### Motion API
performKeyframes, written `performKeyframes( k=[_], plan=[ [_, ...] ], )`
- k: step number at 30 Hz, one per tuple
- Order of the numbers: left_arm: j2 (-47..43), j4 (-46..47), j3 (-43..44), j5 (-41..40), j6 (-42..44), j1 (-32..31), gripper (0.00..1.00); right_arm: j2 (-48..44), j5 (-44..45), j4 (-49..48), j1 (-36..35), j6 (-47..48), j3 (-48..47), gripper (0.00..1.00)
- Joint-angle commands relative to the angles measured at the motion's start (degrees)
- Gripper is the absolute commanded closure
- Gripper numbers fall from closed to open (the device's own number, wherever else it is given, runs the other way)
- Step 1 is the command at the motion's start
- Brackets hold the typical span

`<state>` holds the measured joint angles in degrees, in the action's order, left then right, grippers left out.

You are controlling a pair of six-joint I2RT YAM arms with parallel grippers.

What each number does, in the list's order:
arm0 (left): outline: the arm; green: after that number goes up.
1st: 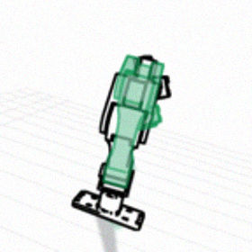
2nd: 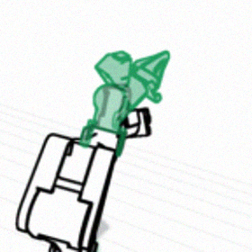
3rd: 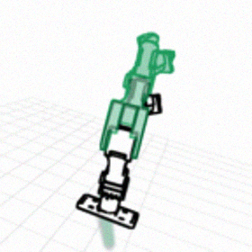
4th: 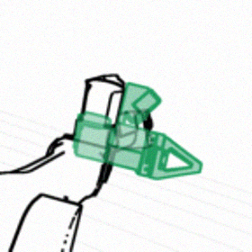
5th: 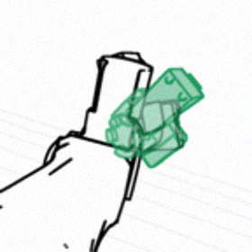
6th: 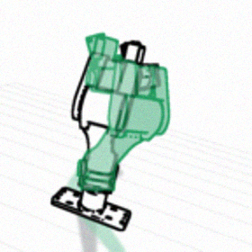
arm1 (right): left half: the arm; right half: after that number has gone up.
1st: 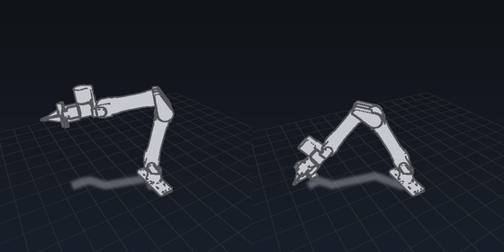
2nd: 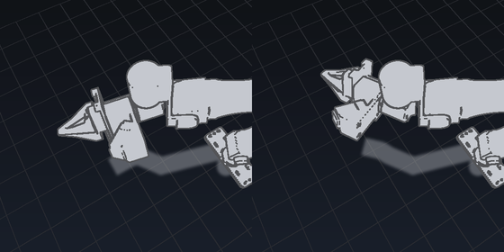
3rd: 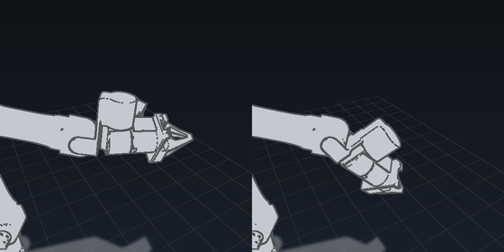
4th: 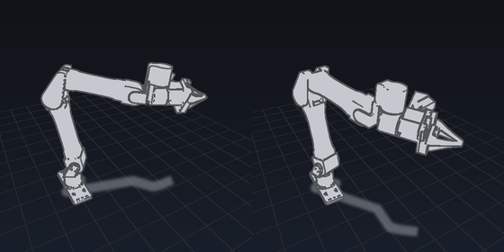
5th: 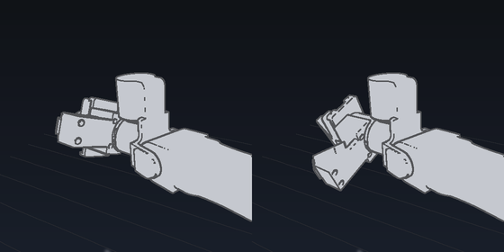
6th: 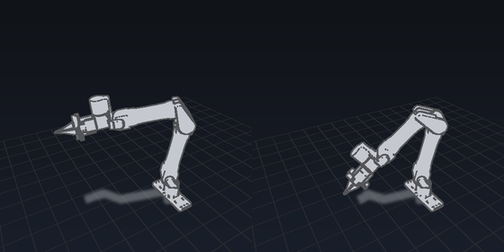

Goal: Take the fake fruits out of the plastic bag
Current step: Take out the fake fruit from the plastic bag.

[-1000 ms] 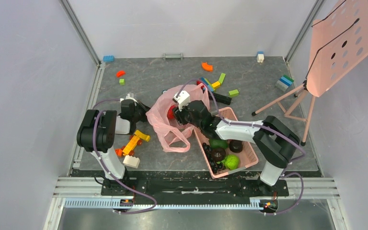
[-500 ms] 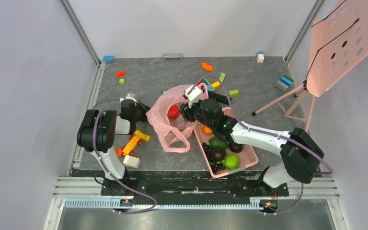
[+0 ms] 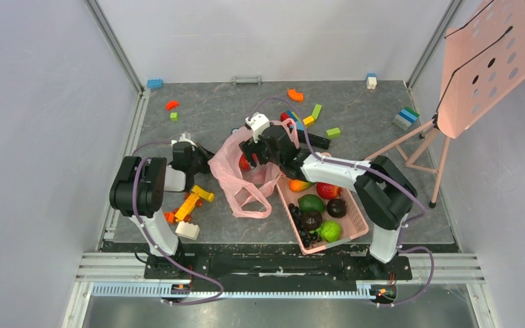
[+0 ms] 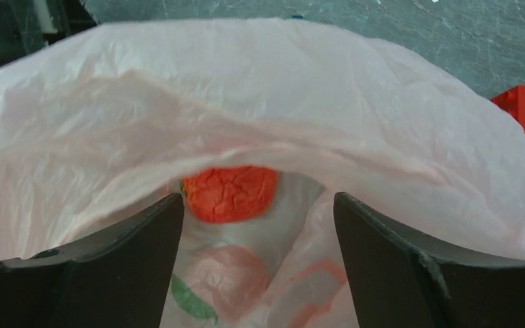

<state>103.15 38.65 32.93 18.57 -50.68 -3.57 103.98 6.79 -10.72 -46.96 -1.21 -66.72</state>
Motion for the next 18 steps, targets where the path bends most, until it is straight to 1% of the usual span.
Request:
performKeyframes(
  k=[1,5,10,18],
  plan=[
    [0.6,-0.3,1.1,0.4,-0.9,0.0,0.95,4.9,-0.6,1.9,1.0,-2.2,-7.5,0.14],
    [0.6,-0.2,1.1,0.6,-0.9,0.0,0.95,9.7,-2.2,3.2,1.7,-3.1,-11.7,0.11],
    [0.6,-0.3,1.2,0.7,-0.8,0.0,0.95,13.7,-4.4,3.8,1.8,-2.9,-14.7,0.02],
    [1.0,-0.2,1.5,1.1,-1.0,0.0,0.96,16.6,-8.4,4.1,1.8,-3.0,-15.2,0.02]
  ],
)
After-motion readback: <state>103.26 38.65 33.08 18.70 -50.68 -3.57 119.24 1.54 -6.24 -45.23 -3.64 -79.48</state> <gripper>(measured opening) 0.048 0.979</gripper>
